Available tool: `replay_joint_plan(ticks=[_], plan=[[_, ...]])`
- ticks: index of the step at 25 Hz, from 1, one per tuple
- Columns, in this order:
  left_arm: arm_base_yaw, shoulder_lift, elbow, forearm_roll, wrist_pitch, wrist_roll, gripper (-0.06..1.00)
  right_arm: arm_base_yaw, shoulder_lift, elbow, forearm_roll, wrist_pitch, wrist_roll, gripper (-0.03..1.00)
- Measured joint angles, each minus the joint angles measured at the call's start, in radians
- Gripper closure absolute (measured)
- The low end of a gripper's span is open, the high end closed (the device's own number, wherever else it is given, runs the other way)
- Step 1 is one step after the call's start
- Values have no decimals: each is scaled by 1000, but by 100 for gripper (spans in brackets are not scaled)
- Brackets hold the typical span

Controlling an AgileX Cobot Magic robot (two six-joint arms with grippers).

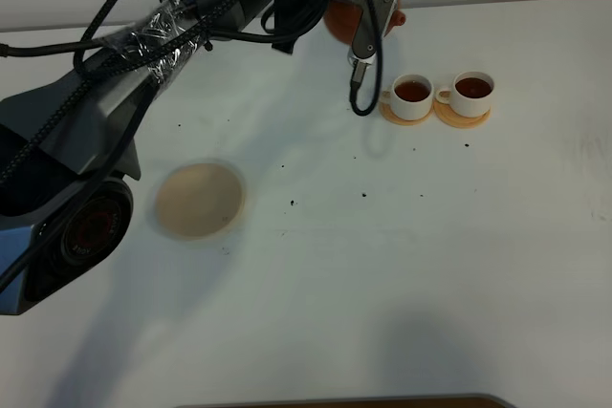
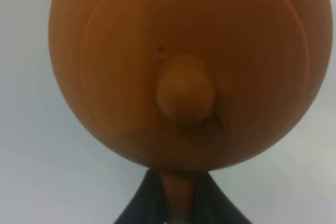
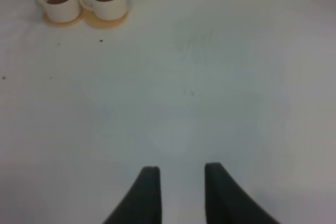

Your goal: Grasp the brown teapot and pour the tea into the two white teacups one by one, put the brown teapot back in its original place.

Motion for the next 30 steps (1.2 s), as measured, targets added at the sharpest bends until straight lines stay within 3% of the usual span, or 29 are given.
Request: replay_joint_plan(ticks=[4, 7, 17, 22, 30], plan=[[-3, -2, 0, -47, 151, -274, 80, 0, 0, 0, 0, 0, 0, 73], [-3, -2, 0, -120, 268, -420, 80, 0, 0, 0, 0, 0, 0, 73], [-5, 43, 0, -328, 283, -800, 80, 0, 0, 0, 0, 0, 0, 73], [-6, 99, 0, -428, 282, -868, 80, 0, 0, 0, 0, 0, 0, 73], [-6, 69, 0, -445, 282, -875, 80, 0, 0, 0, 0, 0, 0, 73]])
